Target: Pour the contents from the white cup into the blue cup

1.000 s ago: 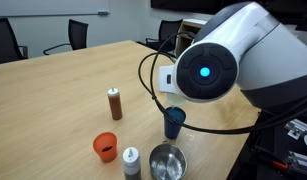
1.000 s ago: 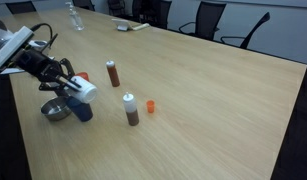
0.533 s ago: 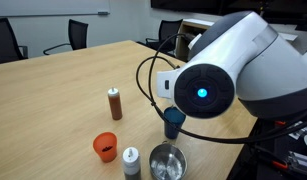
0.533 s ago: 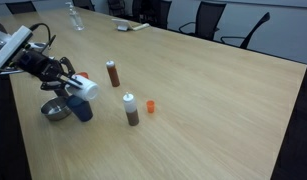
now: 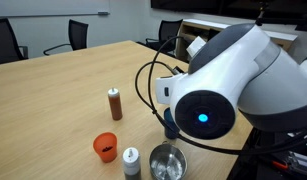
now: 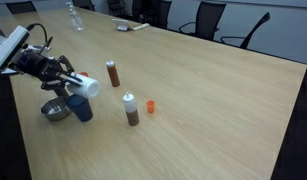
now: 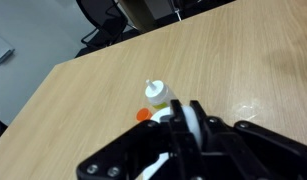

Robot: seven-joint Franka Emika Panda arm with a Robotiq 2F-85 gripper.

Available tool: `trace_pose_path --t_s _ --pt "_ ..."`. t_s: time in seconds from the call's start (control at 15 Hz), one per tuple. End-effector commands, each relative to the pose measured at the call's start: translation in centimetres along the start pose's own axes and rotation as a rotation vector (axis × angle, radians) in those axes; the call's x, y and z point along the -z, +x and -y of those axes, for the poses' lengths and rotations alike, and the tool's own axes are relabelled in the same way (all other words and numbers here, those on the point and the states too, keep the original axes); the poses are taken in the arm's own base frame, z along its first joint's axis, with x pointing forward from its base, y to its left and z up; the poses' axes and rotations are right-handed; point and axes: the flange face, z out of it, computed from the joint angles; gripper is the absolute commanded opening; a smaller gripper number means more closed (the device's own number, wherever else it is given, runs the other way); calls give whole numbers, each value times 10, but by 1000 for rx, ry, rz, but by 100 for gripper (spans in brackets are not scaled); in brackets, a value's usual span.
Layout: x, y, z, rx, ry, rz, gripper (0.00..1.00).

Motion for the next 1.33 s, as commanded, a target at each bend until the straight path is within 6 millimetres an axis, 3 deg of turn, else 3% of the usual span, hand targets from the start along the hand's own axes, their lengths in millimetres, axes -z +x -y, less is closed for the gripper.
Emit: trace_pose_path --t_s 0.0,1.27 --pt "6 1 -2 25 -42 53 3" --pt "20 29 17 77 -189 190 3"
